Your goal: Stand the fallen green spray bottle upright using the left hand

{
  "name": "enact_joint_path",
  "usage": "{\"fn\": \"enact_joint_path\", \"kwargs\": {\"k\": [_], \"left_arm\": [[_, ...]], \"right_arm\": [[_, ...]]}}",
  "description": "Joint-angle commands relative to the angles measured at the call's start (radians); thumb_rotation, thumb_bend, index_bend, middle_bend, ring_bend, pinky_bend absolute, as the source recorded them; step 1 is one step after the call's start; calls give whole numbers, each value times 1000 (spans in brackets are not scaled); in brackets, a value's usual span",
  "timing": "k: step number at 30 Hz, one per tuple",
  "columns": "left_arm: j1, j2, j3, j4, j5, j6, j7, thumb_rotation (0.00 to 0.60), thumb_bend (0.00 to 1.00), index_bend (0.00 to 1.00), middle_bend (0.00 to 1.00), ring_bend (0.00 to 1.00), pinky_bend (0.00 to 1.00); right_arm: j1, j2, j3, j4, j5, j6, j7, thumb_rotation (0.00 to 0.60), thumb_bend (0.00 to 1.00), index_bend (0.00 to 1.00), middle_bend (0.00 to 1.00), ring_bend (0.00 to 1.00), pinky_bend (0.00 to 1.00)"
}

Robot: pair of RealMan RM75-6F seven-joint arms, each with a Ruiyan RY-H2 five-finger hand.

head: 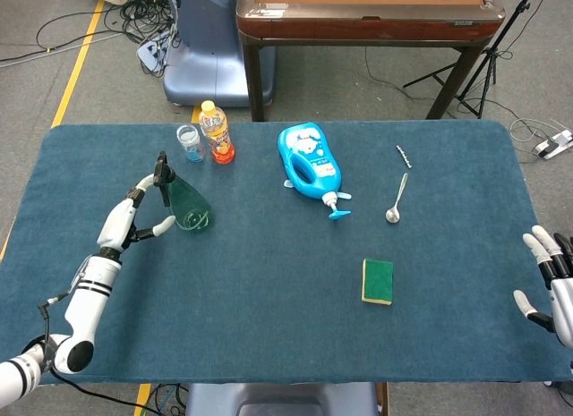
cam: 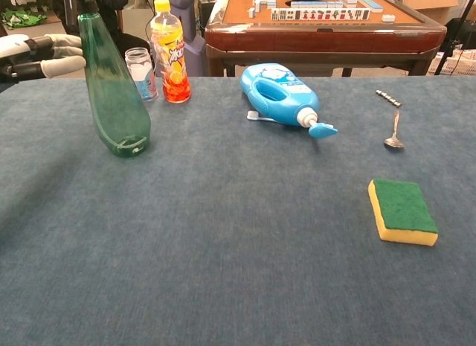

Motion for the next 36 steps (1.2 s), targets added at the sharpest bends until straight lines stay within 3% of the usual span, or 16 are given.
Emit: {"fn": "enact_joint_path", "kwargs": {"k": [1,5,9,15,23,36], "left_arm": [[21,25,14,-14,16,21,10,279,206,48,57,0,0],[53,66,38,-41,34,65,70,327,206,52,57,0,0],[95,104,77,-66,47,133,217,529,206,57,57,0,0],[157,202,118,-181,-6,159,366,597,207,64,58,0,0],[261,310,170,-355,-18,277,498,600,214,74,58,0,0],[386,301,238,-429,154,487,563,600,214,82,58,0,0]], "right_arm": [[1,1,1,1,2,-2,1,600,262,100,90,0,0],[4,2,2,5,8,-10,5,600,262,100,90,0,0],[10,2,4,15,9,-20,20,600,264,100,96,0,0],[20,0,3,30,-2,-29,41,600,268,109,113,0,0],[33,-2,-1,44,-16,-46,80,600,270,129,124,0,0],[33,-9,-18,35,-45,-42,81,600,270,129,125,0,0]]}}
